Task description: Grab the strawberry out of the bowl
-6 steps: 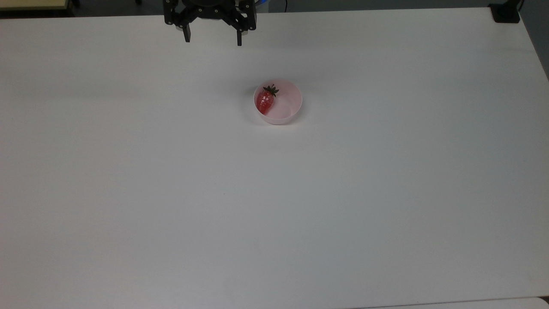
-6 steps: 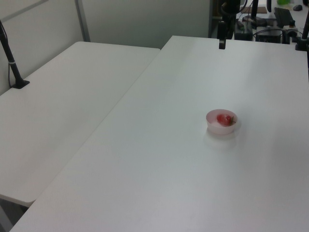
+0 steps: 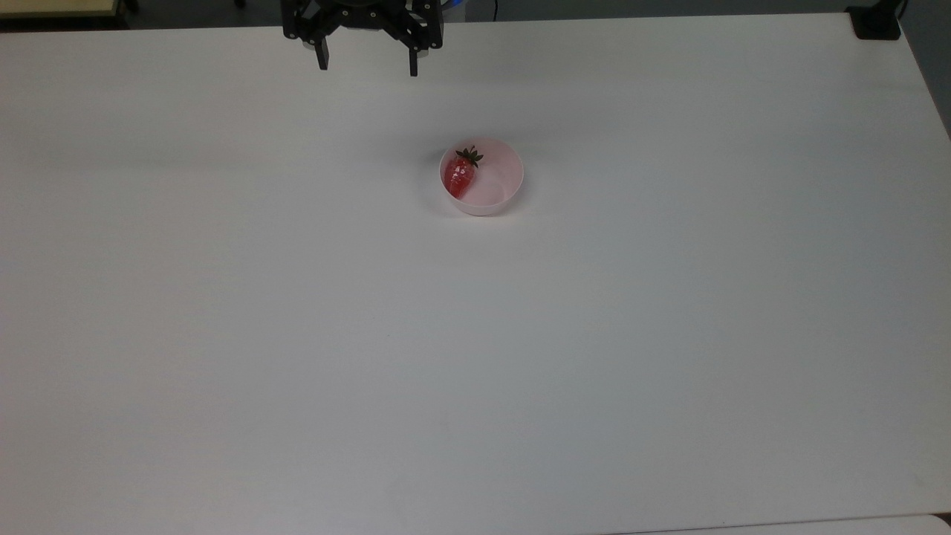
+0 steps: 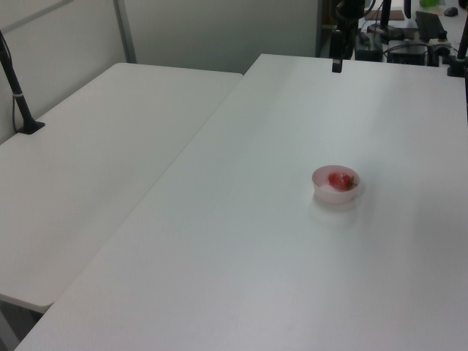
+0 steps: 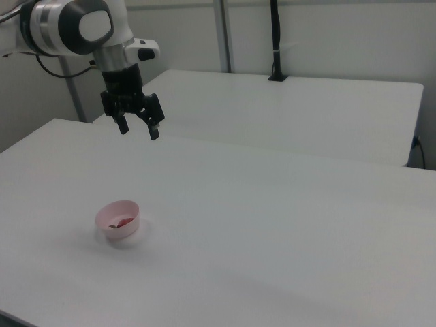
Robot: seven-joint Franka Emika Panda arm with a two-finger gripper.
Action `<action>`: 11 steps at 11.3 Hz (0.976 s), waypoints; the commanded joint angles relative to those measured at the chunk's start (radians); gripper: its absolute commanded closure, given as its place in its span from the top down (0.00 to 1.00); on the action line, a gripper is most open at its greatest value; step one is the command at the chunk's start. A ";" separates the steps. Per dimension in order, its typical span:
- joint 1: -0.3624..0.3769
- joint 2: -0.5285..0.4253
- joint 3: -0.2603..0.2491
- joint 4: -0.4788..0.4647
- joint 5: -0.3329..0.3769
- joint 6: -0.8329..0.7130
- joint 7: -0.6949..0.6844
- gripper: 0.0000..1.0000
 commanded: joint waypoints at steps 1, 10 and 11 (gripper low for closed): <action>0.004 -0.019 -0.010 -0.005 0.006 -0.010 -0.018 1.00; 0.157 0.098 0.000 -0.127 0.008 0.021 -0.007 1.00; 0.181 0.116 0.000 -0.155 0.008 0.061 0.014 1.00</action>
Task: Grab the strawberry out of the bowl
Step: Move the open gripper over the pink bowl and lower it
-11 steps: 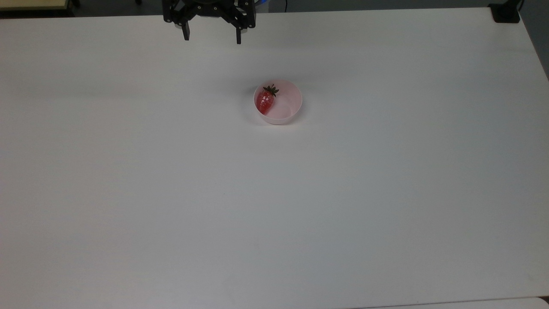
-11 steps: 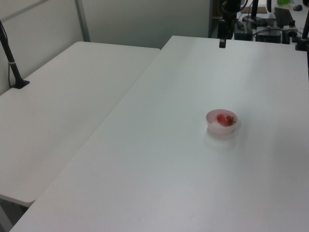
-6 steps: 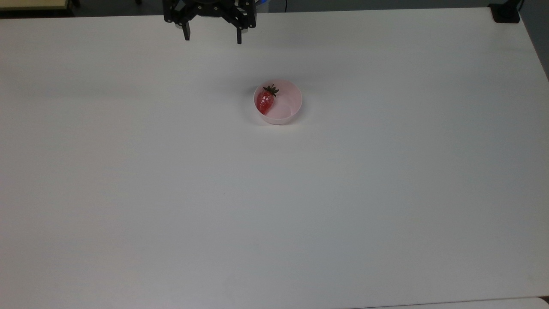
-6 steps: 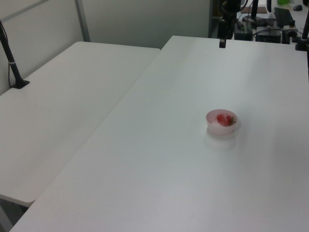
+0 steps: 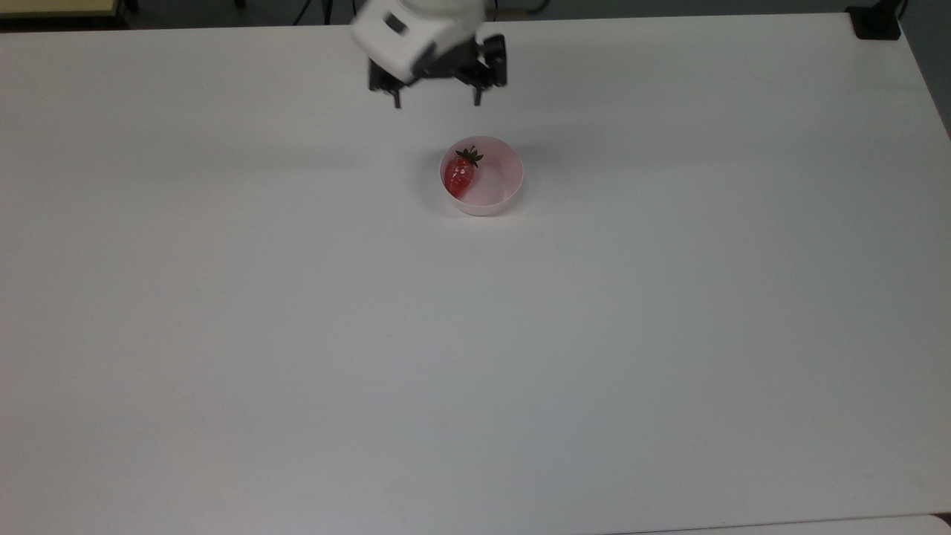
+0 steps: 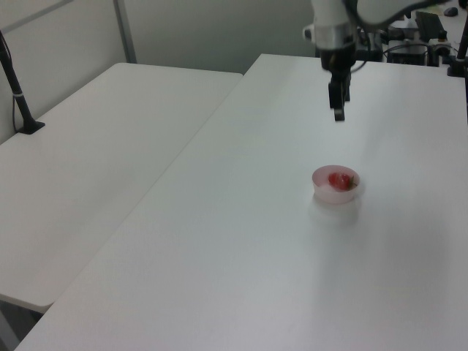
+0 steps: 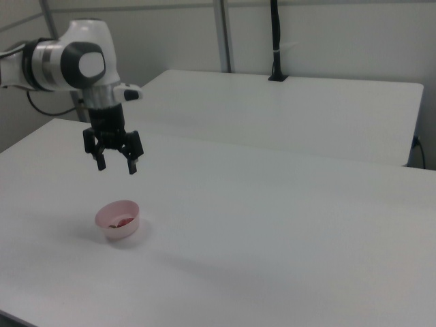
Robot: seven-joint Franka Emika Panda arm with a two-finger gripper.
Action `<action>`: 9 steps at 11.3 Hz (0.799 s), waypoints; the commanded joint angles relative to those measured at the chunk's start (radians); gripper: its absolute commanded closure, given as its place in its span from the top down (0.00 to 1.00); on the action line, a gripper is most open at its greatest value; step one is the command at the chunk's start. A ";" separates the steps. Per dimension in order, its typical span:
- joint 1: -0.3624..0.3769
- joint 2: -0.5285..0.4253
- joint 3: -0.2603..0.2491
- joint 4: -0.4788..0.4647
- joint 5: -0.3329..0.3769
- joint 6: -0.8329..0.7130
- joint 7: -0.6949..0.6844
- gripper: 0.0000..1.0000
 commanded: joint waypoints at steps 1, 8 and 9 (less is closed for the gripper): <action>0.066 0.046 -0.006 -0.077 0.005 0.101 0.075 0.94; 0.091 0.118 -0.003 -0.173 -0.008 0.252 0.063 0.82; 0.091 0.135 -0.003 -0.175 -0.008 0.276 0.063 0.82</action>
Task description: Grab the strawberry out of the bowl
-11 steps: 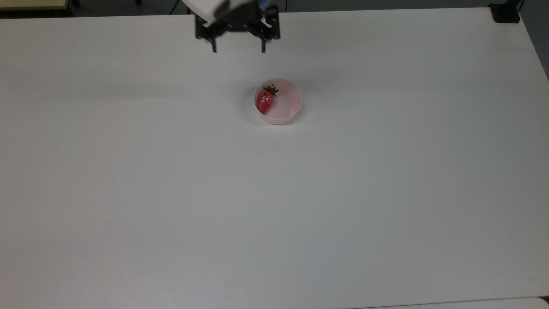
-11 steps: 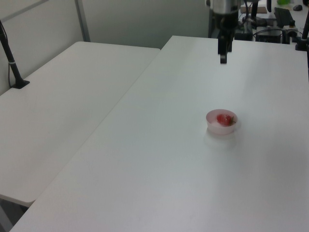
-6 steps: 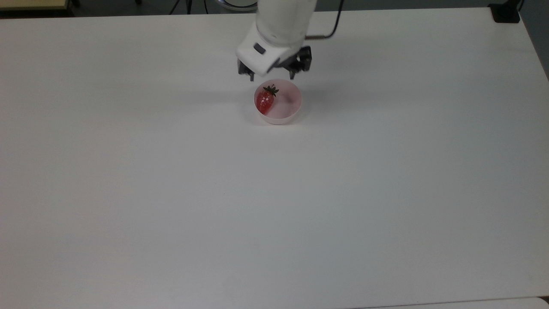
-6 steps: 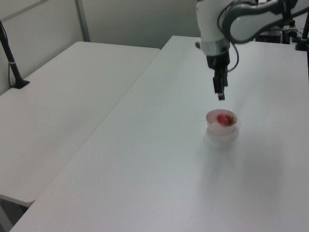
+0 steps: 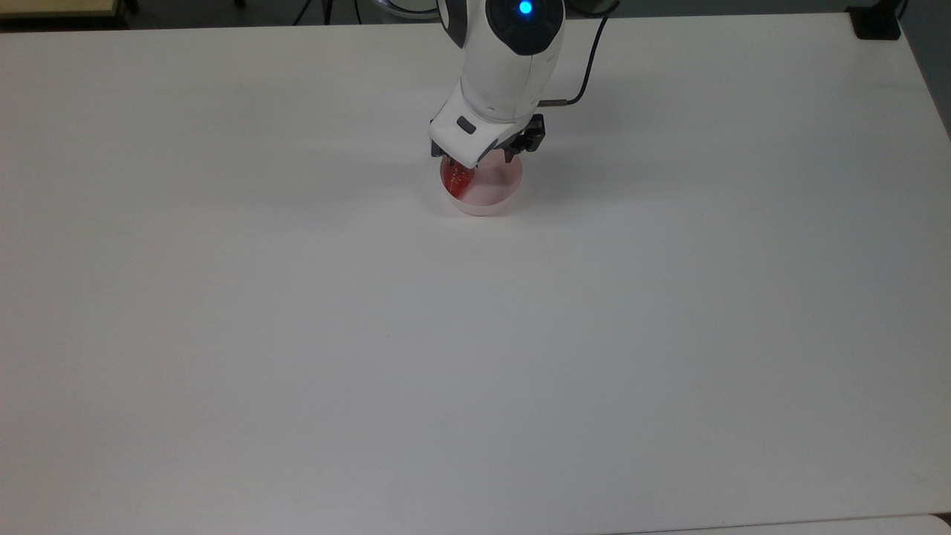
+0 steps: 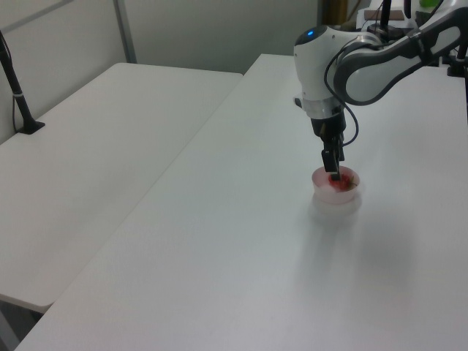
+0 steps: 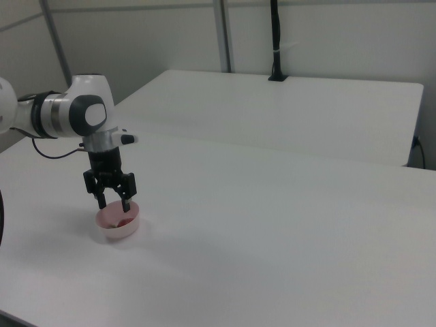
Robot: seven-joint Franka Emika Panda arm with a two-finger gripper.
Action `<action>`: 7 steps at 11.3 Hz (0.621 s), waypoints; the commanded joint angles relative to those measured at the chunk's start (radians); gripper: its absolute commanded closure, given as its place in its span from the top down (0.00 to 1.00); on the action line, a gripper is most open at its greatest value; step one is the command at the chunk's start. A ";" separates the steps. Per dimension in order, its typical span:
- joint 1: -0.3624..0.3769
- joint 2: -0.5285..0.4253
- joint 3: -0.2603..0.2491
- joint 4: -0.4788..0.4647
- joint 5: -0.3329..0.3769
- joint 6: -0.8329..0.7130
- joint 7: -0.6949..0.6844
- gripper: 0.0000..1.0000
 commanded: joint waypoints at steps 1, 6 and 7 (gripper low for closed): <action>0.008 0.033 -0.004 -0.031 -0.008 0.084 -0.020 0.82; 0.029 0.057 -0.004 -0.046 -0.023 0.121 -0.007 0.82; 0.031 0.057 -0.004 -0.051 -0.036 0.121 -0.007 0.82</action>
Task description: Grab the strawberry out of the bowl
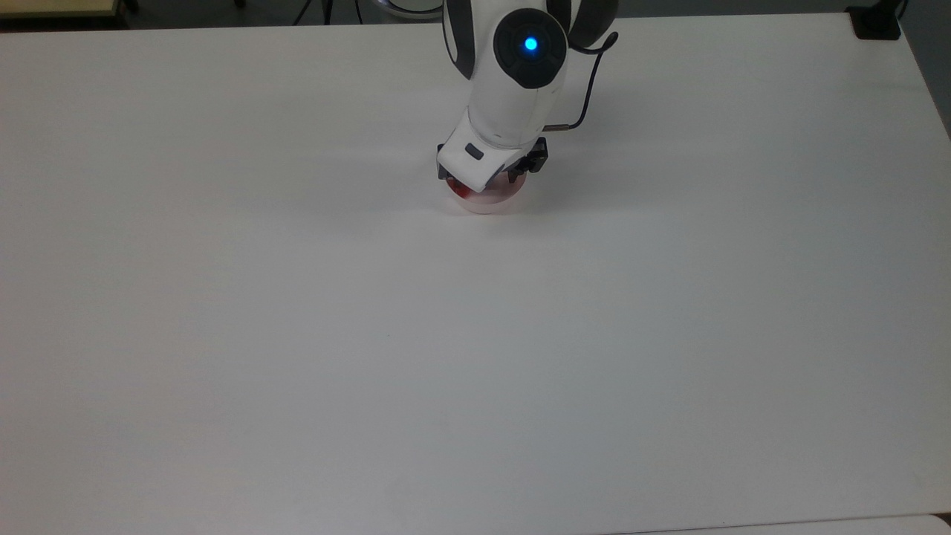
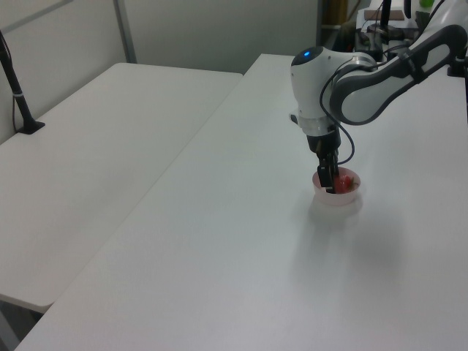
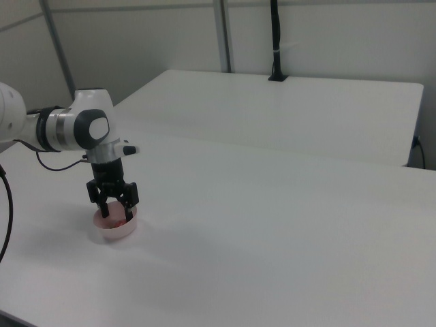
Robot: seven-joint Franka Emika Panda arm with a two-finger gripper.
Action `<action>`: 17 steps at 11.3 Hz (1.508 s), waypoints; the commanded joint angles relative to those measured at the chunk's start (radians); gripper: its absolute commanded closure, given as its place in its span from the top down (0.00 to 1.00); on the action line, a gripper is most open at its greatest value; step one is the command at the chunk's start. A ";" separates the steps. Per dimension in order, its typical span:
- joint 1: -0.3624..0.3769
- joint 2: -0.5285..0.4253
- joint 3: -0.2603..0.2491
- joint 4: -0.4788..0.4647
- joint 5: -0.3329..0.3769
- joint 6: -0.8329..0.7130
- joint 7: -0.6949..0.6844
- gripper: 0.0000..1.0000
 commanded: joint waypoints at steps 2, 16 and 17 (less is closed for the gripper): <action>0.021 0.013 -0.003 -0.044 -0.039 0.046 -0.005 0.82; 0.005 -0.067 0.003 -0.045 -0.036 0.008 0.043 0.59; 0.006 -0.065 0.003 -0.046 -0.039 -0.023 0.011 0.84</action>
